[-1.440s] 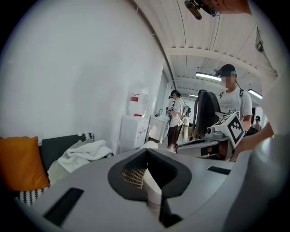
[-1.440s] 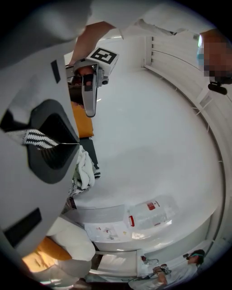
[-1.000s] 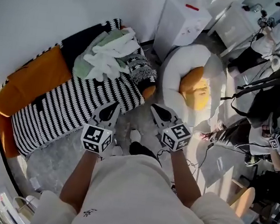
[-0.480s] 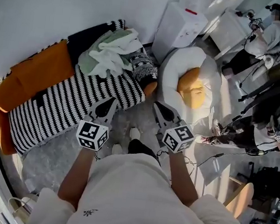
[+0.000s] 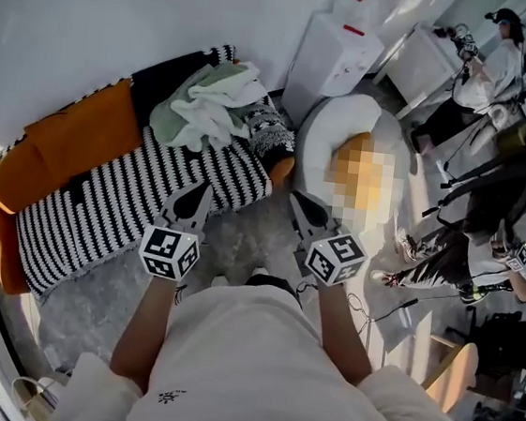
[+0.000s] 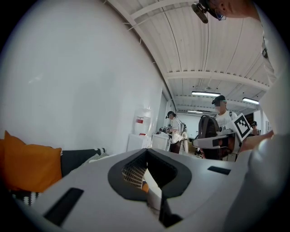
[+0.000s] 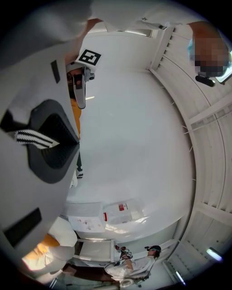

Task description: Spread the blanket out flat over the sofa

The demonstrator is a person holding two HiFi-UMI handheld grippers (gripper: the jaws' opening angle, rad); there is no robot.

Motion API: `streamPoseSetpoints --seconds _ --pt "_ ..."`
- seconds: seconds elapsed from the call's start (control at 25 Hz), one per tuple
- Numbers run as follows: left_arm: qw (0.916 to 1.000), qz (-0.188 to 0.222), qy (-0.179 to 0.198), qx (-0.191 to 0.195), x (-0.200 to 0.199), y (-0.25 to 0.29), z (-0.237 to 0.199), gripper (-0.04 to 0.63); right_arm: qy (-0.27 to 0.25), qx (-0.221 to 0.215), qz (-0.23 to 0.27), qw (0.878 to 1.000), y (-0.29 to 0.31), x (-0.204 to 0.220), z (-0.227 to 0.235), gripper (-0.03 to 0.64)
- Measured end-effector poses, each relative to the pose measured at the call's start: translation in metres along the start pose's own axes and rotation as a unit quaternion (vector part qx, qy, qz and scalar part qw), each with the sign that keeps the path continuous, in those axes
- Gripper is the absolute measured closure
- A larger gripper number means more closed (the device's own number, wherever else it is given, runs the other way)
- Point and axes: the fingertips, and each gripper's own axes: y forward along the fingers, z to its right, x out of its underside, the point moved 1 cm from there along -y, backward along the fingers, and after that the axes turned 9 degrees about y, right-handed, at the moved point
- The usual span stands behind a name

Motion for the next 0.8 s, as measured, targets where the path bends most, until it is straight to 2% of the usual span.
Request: streamPoseSetpoints --seconds 0.2,0.8 --pt "0.9999 0.007 0.002 -0.013 -0.008 0.008 -0.003 0.577 0.004 -0.010 0.004 1.000 0.004 -0.010 0.009 0.592" --pt "0.9991 -0.018 0.002 -0.038 -0.011 0.038 0.022 0.577 -0.007 -0.043 -0.035 0.998 -0.001 -0.011 0.039 0.594"
